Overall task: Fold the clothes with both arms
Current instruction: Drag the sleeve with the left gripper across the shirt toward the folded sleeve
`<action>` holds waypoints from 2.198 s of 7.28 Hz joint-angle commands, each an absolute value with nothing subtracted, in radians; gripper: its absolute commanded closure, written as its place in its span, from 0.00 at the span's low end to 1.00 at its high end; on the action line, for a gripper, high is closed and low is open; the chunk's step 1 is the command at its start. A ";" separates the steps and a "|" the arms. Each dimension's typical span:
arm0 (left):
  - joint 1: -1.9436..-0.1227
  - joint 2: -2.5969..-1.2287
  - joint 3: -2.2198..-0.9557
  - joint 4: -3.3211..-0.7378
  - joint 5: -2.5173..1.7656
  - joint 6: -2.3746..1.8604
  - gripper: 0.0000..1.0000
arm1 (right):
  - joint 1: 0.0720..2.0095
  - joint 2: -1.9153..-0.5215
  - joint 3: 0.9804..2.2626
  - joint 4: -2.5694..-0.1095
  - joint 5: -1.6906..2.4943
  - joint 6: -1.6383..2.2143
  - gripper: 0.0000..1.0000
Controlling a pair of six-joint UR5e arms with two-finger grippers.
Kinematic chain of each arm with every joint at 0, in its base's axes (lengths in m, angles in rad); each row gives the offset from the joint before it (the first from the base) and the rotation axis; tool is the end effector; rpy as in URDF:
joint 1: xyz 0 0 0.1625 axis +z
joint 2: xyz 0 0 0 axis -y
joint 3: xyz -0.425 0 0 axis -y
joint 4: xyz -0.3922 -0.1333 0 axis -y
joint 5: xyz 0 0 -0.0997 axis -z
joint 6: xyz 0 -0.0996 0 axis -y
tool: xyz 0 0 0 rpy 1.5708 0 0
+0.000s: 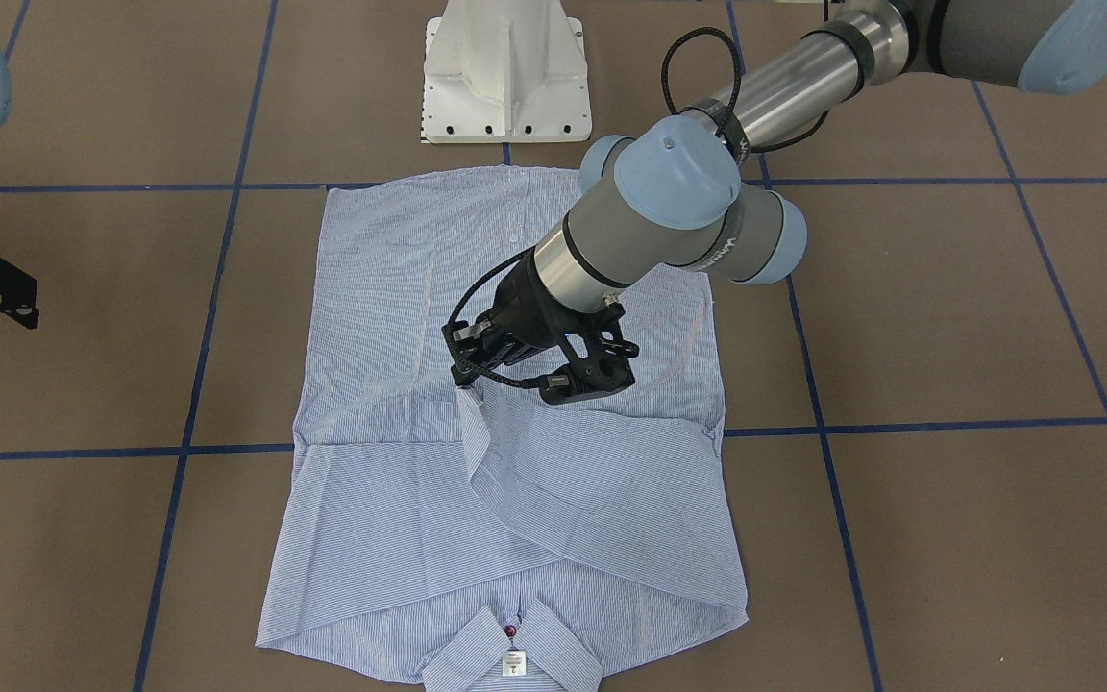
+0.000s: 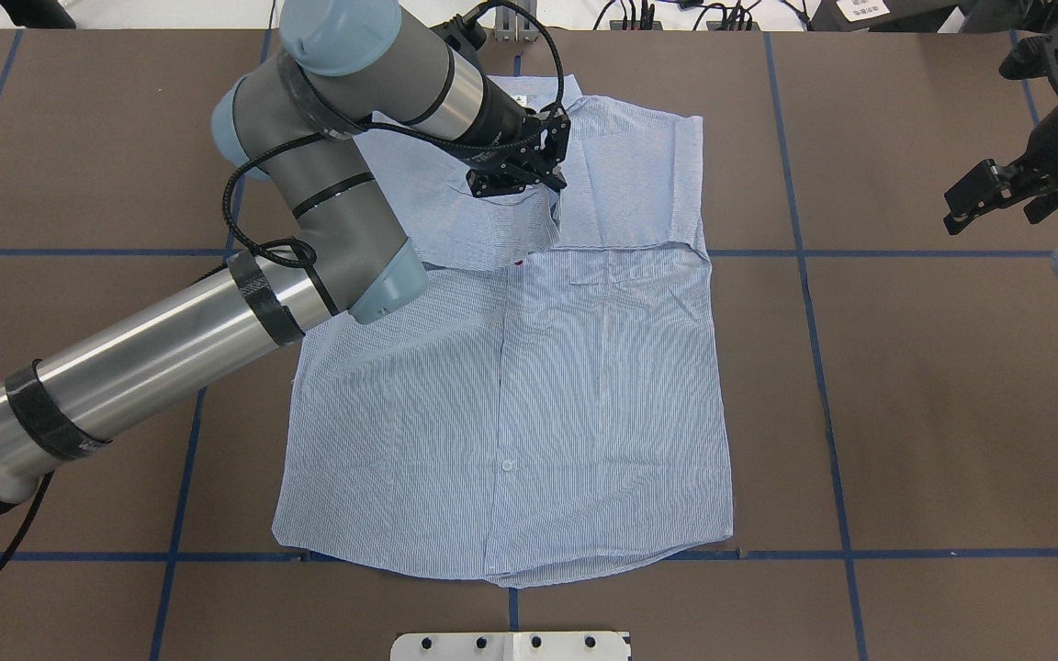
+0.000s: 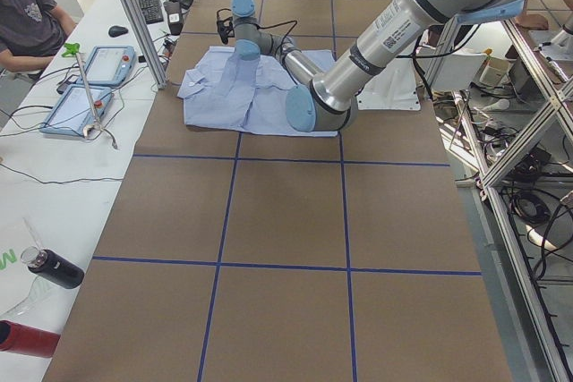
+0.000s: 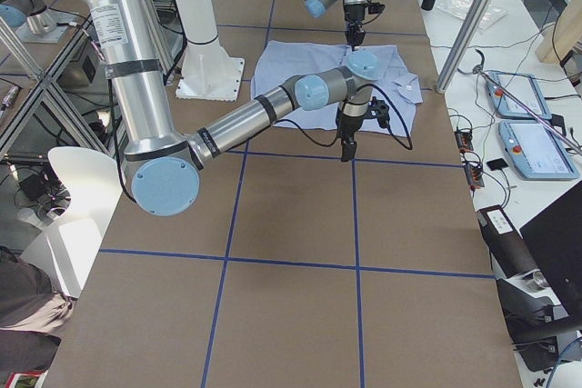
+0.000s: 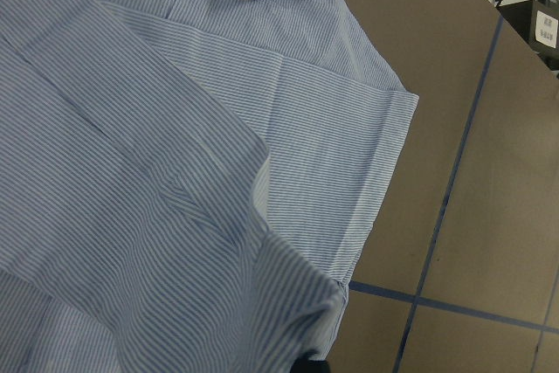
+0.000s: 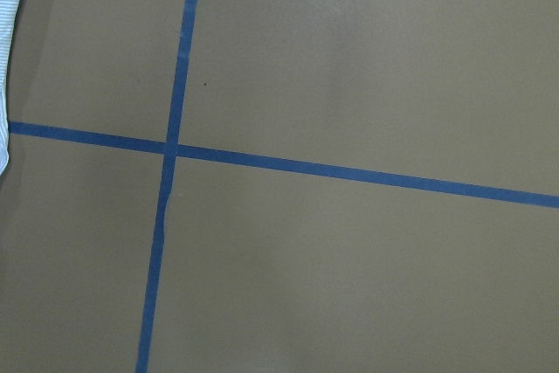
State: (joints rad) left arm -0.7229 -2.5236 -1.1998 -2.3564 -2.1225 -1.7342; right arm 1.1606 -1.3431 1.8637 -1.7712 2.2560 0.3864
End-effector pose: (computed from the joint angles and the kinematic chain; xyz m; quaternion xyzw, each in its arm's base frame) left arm 0.5292 -0.5750 0.1127 -0.0351 0.6425 -0.1644 0.7476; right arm -0.1569 -0.5371 0.4233 0.0098 -0.3639 -0.0646 0.9291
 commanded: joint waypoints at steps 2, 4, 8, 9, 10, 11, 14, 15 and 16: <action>-0.640 -2.531 -1.140 -2.437 -1.973 -1.733 1.00 | 1.157 -1.342 1.839 -1.772 2.258 0.385 0.00; -0.615 -2.551 -1.100 -2.482 -1.927 -1.735 1.00 | 1.157 -1.342 1.847 -1.772 2.261 0.396 0.00; -0.523 -2.553 -1.126 -2.637 -1.743 -1.622 0.00 | 1.154 -1.313 1.850 -1.772 2.261 0.409 0.00; -0.526 -2.493 -1.176 -2.623 -1.744 -1.668 0.00 | 1.155 -1.312 1.859 -1.772 2.264 0.419 0.00; -0.531 -2.435 -1.228 -2.599 -1.752 -1.687 0.00 | 1.152 -1.310 1.874 -1.772 2.269 0.463 0.00; -0.538 -2.360 -1.340 -2.501 -1.752 -1.687 0.00 | 1.135 -1.312 1.903 -1.752 2.281 0.513 0.00; -0.619 -2.151 -1.650 -2.251 -1.850 -1.669 0.00 | 0.961 -1.463 1.944 -1.310 2.214 0.922 0.00; -0.646 -2.116 -1.722 -2.182 -1.877 -1.611 0.00 | 0.855 -1.473 1.959 -1.263 2.154 1.030 0.00; -0.661 -2.074 -1.814 -2.104 -1.885 -1.545 0.00 | 0.718 -1.473 1.991 -1.261 2.047 1.114 0.00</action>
